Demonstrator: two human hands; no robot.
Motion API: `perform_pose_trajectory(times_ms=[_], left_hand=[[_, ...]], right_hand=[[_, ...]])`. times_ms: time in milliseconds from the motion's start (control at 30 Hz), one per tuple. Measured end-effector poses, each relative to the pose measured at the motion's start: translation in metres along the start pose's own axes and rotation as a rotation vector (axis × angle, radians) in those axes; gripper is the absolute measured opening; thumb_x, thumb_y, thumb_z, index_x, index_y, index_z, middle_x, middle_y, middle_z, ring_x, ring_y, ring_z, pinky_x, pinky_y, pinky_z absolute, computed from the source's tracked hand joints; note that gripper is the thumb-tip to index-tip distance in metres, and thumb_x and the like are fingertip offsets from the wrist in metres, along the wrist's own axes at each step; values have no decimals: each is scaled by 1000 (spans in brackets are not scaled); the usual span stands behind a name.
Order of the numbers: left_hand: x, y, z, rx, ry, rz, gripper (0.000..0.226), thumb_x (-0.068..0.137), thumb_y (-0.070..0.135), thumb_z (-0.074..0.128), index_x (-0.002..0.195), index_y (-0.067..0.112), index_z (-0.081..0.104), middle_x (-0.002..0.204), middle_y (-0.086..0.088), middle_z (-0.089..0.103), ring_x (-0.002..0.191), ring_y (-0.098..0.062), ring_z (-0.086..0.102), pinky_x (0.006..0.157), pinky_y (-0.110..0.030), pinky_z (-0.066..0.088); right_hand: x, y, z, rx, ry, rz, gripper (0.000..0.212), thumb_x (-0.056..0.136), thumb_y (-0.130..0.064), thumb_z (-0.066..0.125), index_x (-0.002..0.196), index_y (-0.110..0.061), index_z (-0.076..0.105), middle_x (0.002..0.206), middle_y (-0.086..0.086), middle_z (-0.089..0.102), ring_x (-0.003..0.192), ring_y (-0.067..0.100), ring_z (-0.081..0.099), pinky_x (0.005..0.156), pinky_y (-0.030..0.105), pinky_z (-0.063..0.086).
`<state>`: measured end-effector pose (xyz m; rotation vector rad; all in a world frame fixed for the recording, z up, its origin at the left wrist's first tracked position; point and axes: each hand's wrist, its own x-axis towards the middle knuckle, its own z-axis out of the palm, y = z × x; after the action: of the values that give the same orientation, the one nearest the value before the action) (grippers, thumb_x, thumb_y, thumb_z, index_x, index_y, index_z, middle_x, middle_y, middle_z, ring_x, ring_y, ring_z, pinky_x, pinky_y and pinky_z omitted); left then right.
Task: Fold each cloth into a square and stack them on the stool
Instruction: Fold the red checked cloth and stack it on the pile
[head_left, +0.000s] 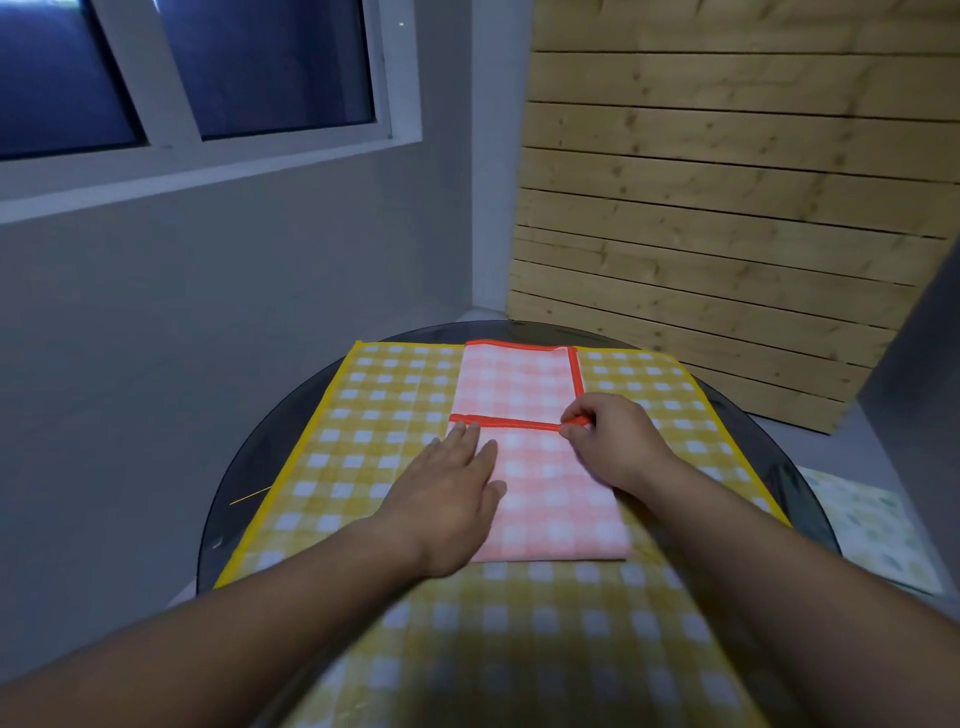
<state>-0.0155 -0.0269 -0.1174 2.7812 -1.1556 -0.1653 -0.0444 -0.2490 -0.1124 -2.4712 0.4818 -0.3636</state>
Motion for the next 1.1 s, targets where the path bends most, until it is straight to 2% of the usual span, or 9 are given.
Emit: perform_pose_trajectory(times_ms=[133, 233, 333, 433, 500, 633, 733, 1000, 1100], left_hand=[[-6, 1, 3, 36, -49, -35, 66, 105, 48, 12, 160, 14, -2, 167, -5, -12, 153, -17, -17, 125, -39, -8], [-6, 4, 4, 58, -66, -50, 66, 105, 48, 9, 159, 14, -5, 167, -4, -14, 152, -17, -20, 124, -43, -10], [-6, 5, 3, 76, -73, -57, 65, 105, 47, 8, 159, 14, -6, 167, -5, -15, 152, -19, -20, 124, -45, -10], [-6, 5, 3, 76, -81, -56, 65, 105, 46, 7, 159, 13, -7, 167, -4, -15, 152, -19, -20, 124, -45, -10], [-5, 4, 3, 72, -87, -58, 65, 105, 47, 6, 159, 14, -8, 167, -3, -16, 152, -19, -21, 124, -46, -10], [-6, 5, 2, 77, -100, -71, 67, 103, 50, 5, 158, 15, -10, 166, -2, -17, 152, -17, -21, 123, -47, -10], [-7, 5, 2, 79, -103, -77, 69, 102, 52, 4, 158, 15, -11, 166, -1, -18, 151, -17, -22, 123, -48, -11], [-4, 0, 4, 13, -97, -53, 71, 102, 56, 8, 159, 17, -10, 166, -1, -19, 151, -17, -23, 122, -49, -12], [-4, -5, 3, -70, -80, -25, 70, 102, 57, 15, 160, 20, 0, 167, -2, -13, 152, -17, -20, 122, -48, -13]], right_hand=[[-3, -1, 1, -16, 0, 5, 10, 91, -25, 65, 97, -19, 70, 95, -1, 68, 93, 21, 62, 74, 28, 45], [-9, -10, -3, -77, 3, 16, 26, 93, -30, 59, 115, -17, 66, 116, 4, 66, 109, 25, 59, 88, 32, 48], [-34, -32, -2, -428, 47, -144, 45, 97, -39, 40, 137, -20, 49, 149, 9, 40, 140, 30, 31, 114, 40, 29], [-73, -47, 7, -493, -189, -316, 55, 102, -38, 22, 151, -15, 30, 164, 8, 15, 152, 26, 5, 123, 42, 7], [-89, -41, 13, -506, -340, -293, 59, 104, -40, 16, 157, -13, 11, 166, 6, 1, 153, 22, -5, 124, 41, 0], [-89, -23, 7, -575, -389, -256, 70, 101, -53, 10, 157, -14, -6, 164, 4, -16, 150, 20, -19, 123, 41, -7], [-84, -9, -2, -605, -408, -217, 76, 98, -59, 8, 156, -13, -10, 163, 3, -21, 149, 18, -23, 123, 41, -10], [-80, 8, -17, -592, -427, -234, 72, 100, -57, 9, 156, -17, -12, 163, -1, -20, 147, 8, -24, 122, 37, -12], [-79, 7, -17, -559, -448, -217, 74, 98, -61, 10, 156, -18, -10, 163, -2, -19, 147, 8, -24, 122, 38, -11]])
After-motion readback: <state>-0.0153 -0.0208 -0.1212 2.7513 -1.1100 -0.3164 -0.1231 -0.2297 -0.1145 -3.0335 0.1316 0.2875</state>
